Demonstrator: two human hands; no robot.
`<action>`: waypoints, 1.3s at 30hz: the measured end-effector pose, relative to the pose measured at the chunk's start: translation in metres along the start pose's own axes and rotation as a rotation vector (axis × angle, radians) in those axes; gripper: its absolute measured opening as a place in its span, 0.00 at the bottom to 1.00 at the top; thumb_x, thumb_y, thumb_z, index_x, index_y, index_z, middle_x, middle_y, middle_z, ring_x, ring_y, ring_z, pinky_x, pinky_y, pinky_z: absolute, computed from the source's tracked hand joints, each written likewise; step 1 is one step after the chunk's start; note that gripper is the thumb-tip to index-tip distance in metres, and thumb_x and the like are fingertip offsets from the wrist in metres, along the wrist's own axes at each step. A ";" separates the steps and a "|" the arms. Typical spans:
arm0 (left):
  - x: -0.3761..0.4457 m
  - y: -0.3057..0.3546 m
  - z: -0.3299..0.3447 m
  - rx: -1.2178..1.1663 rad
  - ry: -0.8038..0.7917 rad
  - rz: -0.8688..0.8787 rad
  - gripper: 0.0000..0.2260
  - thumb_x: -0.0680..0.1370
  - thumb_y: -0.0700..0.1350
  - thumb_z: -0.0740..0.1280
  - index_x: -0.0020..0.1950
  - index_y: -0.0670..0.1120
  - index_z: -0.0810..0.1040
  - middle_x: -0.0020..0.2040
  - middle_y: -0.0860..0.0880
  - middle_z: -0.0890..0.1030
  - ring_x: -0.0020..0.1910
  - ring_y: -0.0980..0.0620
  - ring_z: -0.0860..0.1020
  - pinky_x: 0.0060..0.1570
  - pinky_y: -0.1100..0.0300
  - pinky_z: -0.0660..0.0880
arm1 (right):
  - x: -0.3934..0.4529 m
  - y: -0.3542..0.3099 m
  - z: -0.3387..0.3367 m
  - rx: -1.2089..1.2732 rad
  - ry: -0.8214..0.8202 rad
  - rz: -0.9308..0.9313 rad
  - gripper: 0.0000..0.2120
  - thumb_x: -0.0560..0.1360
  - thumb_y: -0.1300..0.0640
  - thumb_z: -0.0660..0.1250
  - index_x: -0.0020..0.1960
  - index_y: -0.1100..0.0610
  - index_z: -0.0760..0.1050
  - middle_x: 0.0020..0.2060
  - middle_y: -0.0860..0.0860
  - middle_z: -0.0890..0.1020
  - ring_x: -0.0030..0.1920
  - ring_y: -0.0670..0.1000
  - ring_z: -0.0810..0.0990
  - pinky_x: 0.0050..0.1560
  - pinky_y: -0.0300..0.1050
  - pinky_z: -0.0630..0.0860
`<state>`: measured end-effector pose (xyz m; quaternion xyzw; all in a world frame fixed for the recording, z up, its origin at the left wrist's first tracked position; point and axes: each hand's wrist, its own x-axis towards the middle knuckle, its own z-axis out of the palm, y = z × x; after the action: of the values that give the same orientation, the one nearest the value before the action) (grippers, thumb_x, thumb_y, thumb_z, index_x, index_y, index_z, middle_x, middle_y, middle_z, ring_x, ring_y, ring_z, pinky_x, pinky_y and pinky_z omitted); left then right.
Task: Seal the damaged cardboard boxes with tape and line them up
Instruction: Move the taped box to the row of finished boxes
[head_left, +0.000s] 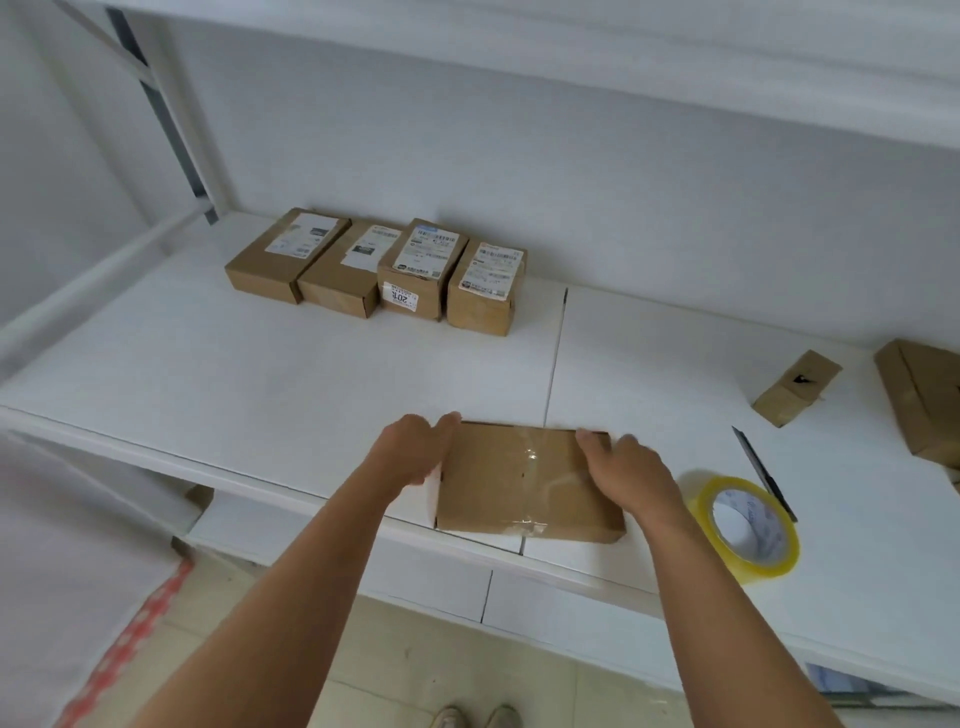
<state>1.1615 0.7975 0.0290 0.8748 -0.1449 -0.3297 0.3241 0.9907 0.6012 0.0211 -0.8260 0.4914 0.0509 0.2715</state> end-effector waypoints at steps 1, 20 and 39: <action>-0.006 0.000 0.002 -0.069 -0.019 -0.010 0.19 0.79 0.59 0.60 0.54 0.43 0.78 0.50 0.45 0.81 0.47 0.45 0.83 0.49 0.51 0.82 | -0.002 0.003 0.002 -0.036 -0.040 0.002 0.29 0.77 0.33 0.53 0.56 0.58 0.73 0.56 0.57 0.79 0.51 0.58 0.76 0.49 0.48 0.70; -0.055 0.014 -0.063 -0.039 -0.495 0.509 0.37 0.67 0.55 0.78 0.72 0.70 0.66 0.77 0.65 0.52 0.75 0.59 0.57 0.72 0.57 0.63 | -0.005 -0.091 0.005 1.683 -0.615 -0.139 0.40 0.73 0.33 0.64 0.73 0.62 0.69 0.68 0.63 0.74 0.68 0.65 0.73 0.70 0.61 0.68; 0.087 -0.129 -0.290 -0.213 -0.467 0.268 0.21 0.77 0.65 0.65 0.61 0.53 0.82 0.55 0.49 0.85 0.53 0.48 0.84 0.59 0.48 0.78 | -0.023 -0.301 0.134 1.242 -0.344 -0.005 0.08 0.75 0.51 0.68 0.44 0.52 0.84 0.40 0.50 0.83 0.38 0.47 0.80 0.40 0.42 0.73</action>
<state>1.4258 0.9902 0.0671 0.7091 -0.2946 -0.4899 0.4129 1.2557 0.7971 0.0359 -0.4959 0.3769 -0.1119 0.7743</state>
